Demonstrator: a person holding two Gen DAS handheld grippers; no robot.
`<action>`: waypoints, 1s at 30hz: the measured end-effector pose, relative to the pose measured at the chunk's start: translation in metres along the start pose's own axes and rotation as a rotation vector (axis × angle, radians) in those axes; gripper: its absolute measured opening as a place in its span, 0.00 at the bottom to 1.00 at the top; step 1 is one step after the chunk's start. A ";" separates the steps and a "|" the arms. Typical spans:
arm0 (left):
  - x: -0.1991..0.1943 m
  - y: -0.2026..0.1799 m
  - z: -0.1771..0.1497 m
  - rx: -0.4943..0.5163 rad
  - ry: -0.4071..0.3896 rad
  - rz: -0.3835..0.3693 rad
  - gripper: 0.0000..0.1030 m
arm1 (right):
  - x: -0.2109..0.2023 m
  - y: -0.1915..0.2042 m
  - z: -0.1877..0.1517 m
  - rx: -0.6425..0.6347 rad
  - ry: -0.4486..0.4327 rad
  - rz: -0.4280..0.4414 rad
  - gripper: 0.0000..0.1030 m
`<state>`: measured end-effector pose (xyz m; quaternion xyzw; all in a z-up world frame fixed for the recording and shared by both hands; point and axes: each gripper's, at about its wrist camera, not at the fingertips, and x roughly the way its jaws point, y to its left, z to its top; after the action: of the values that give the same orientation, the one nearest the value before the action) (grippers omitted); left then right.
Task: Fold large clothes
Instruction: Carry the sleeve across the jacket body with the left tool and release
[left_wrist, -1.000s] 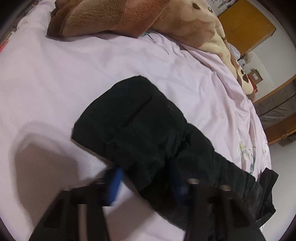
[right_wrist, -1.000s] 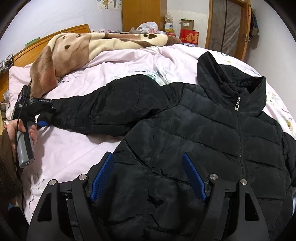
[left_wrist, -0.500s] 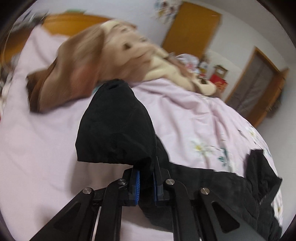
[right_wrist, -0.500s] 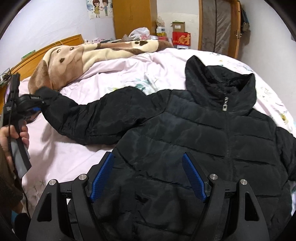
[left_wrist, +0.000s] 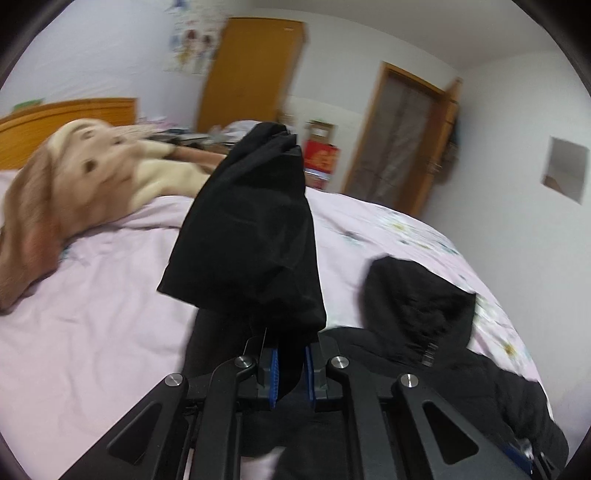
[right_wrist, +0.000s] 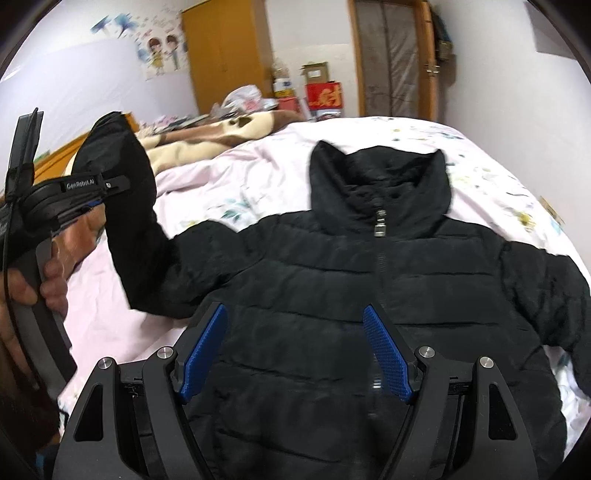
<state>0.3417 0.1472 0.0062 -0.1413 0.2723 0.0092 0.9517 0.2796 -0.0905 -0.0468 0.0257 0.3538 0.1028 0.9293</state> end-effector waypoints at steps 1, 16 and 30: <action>0.001 -0.013 -0.003 0.018 0.000 -0.008 0.10 | -0.002 -0.007 0.000 0.016 -0.004 -0.009 0.74; 0.064 -0.173 -0.082 0.204 0.160 -0.165 0.11 | -0.015 -0.113 -0.013 0.188 -0.013 -0.142 0.74; 0.109 -0.244 -0.148 0.292 0.281 -0.254 0.11 | -0.011 -0.185 -0.034 0.310 0.020 -0.232 0.74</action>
<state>0.3811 -0.1339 -0.1058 -0.0350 0.3807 -0.1701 0.9082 0.2811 -0.2741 -0.0875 0.1267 0.3752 -0.0606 0.9162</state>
